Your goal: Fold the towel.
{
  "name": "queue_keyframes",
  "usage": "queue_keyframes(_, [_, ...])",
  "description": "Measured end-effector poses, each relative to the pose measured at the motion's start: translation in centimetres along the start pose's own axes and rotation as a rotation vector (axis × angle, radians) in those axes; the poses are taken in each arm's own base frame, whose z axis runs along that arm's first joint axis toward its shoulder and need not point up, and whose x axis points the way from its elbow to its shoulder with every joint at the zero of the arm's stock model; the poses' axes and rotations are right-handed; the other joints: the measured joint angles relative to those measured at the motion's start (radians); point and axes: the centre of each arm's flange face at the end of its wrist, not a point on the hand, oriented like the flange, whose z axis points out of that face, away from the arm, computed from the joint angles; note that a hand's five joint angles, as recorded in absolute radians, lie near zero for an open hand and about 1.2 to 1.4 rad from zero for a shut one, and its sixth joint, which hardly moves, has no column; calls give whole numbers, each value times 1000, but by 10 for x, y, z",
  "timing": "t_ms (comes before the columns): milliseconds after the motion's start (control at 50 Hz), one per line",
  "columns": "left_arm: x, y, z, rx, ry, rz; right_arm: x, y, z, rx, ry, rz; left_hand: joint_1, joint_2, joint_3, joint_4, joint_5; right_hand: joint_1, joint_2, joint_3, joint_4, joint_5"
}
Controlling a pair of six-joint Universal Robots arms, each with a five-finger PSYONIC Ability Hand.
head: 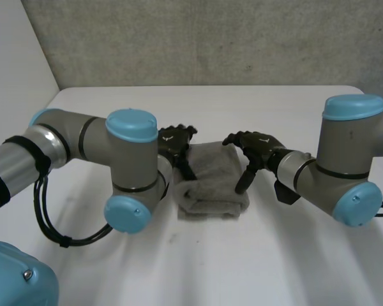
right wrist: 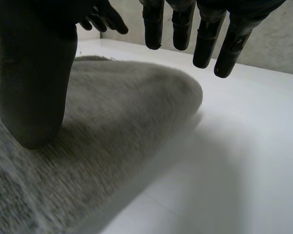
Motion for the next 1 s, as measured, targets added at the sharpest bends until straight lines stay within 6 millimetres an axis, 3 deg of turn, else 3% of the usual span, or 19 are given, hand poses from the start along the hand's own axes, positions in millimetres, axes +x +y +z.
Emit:
queue_keyframes(300, [-2, 33, -13, -90, -5, 177, -9, 29, 15, -59, 24, -204, -5, 0, 0, 0, 0, -10, 0, 0, 0, 0])
queue_keyframes(460, [5, 31, -15, -77, 19, 178, -8, 24, 17, -29, 33, -227, -5, 0, 0, 0, 0, -10, 0, 0, 0, 0])
queue_keyframes(560, [8, 4, -21, -14, 25, 168, -11, -7, 6, 50, 42, -238, -5, 0, 0, 0, 0, -10, 0, 0, 0, -2])
queue_keyframes(660, [8, -43, -38, 92, 23, 152, -15, -50, -16, 164, 59, -242, -5, 0, 0, 0, 0, -10, 0, 0, 0, -2])
queue_keyframes(700, [5, -71, -52, 154, 17, 142, -15, -71, -30, 224, 76, -236, -5, 0, 0, 0, 0, -10, 0, 0, 0, -2])
queue_keyframes(780, [-7, -114, -76, 246, -13, 126, -9, -103, -54, 313, 131, -221, -5, 0, 0, 0, 0, -10, 0, 0, 0, -2])
queue_keyframes(840, [-32, -146, -99, 303, -75, 115, 3, -127, -77, 380, 219, -209, -5, 0, 0, 0, 0, -10, 0, 0, 0, -2])
queue_keyframes(920, [-58, -165, -121, 323, -144, 107, 13, -144, -99, 426, 317, -200, -5, 0, 0, 0, 0, -10, 0, 0, 0, -2])
queue_keyframes(1000, [-72, -169, -140, 315, -179, 102, 22, -152, -118, 422, 401, -197, -5, 0, 0, 0, 0, -10, 0, 0, 0, -2])
